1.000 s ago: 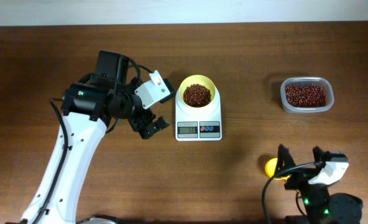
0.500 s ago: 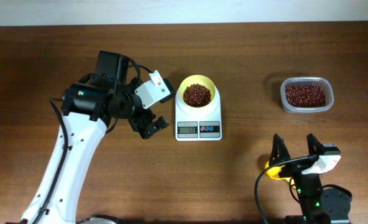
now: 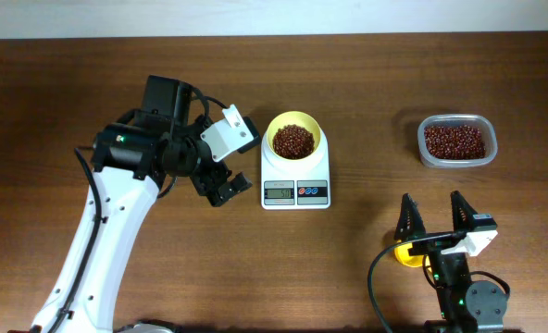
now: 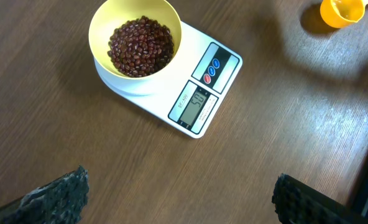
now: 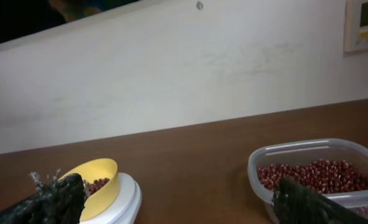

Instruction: Scoop item into bowl and weigh 50g on scale

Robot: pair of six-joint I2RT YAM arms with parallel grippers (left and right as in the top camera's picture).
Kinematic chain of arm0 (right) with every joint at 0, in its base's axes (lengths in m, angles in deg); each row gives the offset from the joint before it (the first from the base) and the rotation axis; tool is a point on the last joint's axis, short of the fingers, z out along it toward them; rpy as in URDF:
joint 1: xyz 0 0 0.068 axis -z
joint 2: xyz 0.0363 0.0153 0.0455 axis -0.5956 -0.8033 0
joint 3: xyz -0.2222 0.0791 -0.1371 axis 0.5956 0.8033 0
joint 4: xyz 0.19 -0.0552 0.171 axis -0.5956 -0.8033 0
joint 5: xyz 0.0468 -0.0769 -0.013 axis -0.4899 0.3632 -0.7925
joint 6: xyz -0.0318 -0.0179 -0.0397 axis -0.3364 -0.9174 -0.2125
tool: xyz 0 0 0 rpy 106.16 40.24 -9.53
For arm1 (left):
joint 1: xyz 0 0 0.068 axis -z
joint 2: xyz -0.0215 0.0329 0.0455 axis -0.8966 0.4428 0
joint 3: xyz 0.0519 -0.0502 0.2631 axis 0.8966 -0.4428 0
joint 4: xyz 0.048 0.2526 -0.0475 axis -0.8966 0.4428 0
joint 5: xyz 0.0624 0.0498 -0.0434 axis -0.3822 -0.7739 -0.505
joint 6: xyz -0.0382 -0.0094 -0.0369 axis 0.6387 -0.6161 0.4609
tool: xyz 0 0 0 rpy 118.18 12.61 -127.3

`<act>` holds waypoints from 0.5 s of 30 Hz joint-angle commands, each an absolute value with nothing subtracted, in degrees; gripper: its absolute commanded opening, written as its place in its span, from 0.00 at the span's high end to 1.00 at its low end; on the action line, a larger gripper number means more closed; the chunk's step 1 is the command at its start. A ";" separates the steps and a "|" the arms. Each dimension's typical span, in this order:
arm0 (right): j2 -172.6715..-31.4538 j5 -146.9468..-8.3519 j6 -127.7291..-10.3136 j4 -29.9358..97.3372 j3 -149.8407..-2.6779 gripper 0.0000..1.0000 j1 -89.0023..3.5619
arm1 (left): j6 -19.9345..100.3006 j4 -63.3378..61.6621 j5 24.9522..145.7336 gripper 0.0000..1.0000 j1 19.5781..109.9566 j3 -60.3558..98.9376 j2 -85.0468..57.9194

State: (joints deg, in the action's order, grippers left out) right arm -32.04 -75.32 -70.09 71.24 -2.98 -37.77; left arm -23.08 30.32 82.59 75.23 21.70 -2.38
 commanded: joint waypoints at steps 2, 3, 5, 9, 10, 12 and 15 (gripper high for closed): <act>-31.69 -76.44 -70.53 71.85 -2.70 0.01 -38.05 | -23.82 30.38 83.38 0.01 75.18 21.59 -2.49; -31.69 -76.44 -70.53 71.66 -2.70 0.01 -38.05 | -23.82 30.38 83.38 0.01 75.18 21.59 -2.49; -31.69 -76.50 -70.49 70.28 -2.70 0.01 -38.05 | -23.82 30.38 83.38 0.01 75.18 21.59 -2.49; -31.69 -76.50 -70.51 66.32 -2.70 0.02 -38.05 | -23.82 30.38 83.38 0.01 75.18 21.59 -2.49; -31.69 -76.50 -70.51 65.36 -2.70 0.01 -38.05 | -23.82 30.38 83.38 0.01 75.18 21.59 -2.49; -31.69 -76.50 -70.51 63.20 -2.70 0.01 -38.05 | -23.82 30.38 83.38 0.01 75.18 21.59 -2.49; -32.59 -76.48 -70.68 62.43 -2.70 0.01 -38.05 | -23.82 30.38 83.38 0.01 75.18 21.59 -2.49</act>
State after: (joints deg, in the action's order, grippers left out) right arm -32.11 -75.76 -70.11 62.85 -2.98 -37.77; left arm -23.08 30.32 82.59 75.23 21.70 -2.38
